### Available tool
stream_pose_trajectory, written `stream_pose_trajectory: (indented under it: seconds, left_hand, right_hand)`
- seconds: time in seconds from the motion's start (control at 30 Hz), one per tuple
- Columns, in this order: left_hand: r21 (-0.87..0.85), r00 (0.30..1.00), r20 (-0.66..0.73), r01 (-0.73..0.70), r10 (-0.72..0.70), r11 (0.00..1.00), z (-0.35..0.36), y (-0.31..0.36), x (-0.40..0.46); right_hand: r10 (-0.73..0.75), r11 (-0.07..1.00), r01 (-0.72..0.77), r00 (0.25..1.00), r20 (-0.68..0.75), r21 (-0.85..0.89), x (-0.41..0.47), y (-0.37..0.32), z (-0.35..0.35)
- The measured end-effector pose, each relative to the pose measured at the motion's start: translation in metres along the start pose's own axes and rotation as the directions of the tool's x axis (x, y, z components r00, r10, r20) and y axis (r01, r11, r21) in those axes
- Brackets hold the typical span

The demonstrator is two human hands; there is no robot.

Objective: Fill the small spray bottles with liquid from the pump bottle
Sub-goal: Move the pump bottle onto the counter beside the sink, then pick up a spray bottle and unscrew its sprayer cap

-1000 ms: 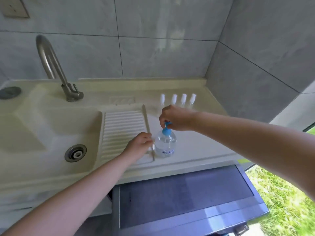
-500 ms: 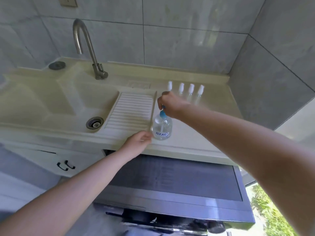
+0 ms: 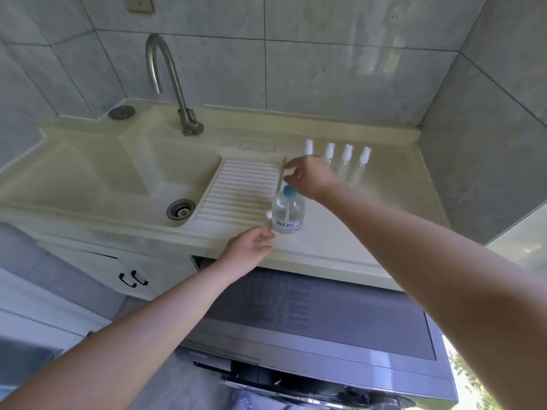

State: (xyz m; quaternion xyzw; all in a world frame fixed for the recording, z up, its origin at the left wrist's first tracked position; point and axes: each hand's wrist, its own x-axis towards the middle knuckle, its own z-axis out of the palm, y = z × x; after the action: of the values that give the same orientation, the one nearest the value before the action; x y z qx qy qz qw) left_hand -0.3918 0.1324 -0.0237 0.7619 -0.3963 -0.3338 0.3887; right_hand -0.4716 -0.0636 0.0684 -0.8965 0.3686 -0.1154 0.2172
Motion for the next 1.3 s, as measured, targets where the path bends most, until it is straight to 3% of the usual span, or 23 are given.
stream_pose_trajectory:
  seconds: [0.03, 0.1, 0.17, 0.27, 0.43, 0.63, 0.73, 0.83, 1.03, 1.17, 1.23, 1.3]
  left_hand:
    - [0.002, 1.000, -0.013, -0.014, 0.014, 1.000, 0.001, -0.001, 0.002]
    - [0.035, 0.998, -0.051, -0.021, 0.023, 0.999, 0.001, -0.001, 0.007]
    - [0.037, 0.997, -0.072, -0.005, 0.008, 0.999, 0.003, 0.000, 0.014]
    - [0.040, 0.998, -0.061, 0.013, -0.011, 0.999, 0.005, 0.002, 0.030]
    - [0.115, 0.997, 0.000, -0.071, 0.071, 0.991, 0.010, 0.015, 0.062]
    - [0.091, 0.995, -0.013, -0.099, 0.100, 0.991, 0.016, 0.016, 0.096]
    - [0.081, 0.993, -0.041, -0.105, 0.109, 0.991, 0.014, 0.016, 0.105]
    - [0.067, 0.993, 0.018, -0.116, 0.115, 0.991, 0.006, 0.012, 0.113]
    - [0.019, 0.985, 0.175, -0.008, 0.005, 1.000, -0.019, 0.021, 0.127]
    - [0.014, 0.987, 0.156, 0.024, -0.026, 1.000, -0.031, 0.028, 0.138]
    - [-0.030, 0.996, 0.077, 0.036, -0.034, 0.999, -0.036, 0.036, 0.143]
    - [-0.075, 0.998, 0.025, 0.054, -0.052, 0.996, -0.039, 0.046, 0.147]
  right_hand:
    - [0.110, 0.978, -0.100, 0.993, -0.042, 0.182, -0.001, 0.005, -0.001]
    - [0.367, 0.785, -0.299, 0.930, -0.018, 0.542, -0.007, 0.021, 0.005]
    - [0.515, 0.595, -0.420, 0.854, 0.075, 0.685, -0.017, 0.044, 0.021]
    - [0.489, 0.672, -0.469, 0.862, 0.132, 0.573, -0.036, 0.063, 0.042]
    - [0.369, 0.745, -0.404, 0.912, 0.177, 0.530, -0.049, 0.053, 0.066]
    - [0.422, 0.682, -0.384, 0.902, 0.093, 0.623, -0.046, 0.047, 0.079]
    - [0.419, 0.673, -0.394, 0.901, 0.116, 0.626, -0.045, 0.050, 0.075]
    - [0.405, 0.657, -0.427, 0.895, 0.187, 0.621, -0.044, 0.053, 0.070]
    - [0.387, 0.680, -0.464, 0.885, 0.260, 0.568, -0.031, 0.064, 0.054]
    - [0.404, 0.675, -0.439, 0.892, 0.201, 0.592, -0.018, 0.067, 0.038]
    - [0.384, 0.749, -0.392, 0.914, 0.132, 0.534, -0.010, 0.066, 0.028]
    - [0.311, 0.879, -0.306, 0.949, 0.047, 0.367, 0.002, 0.063, 0.014]
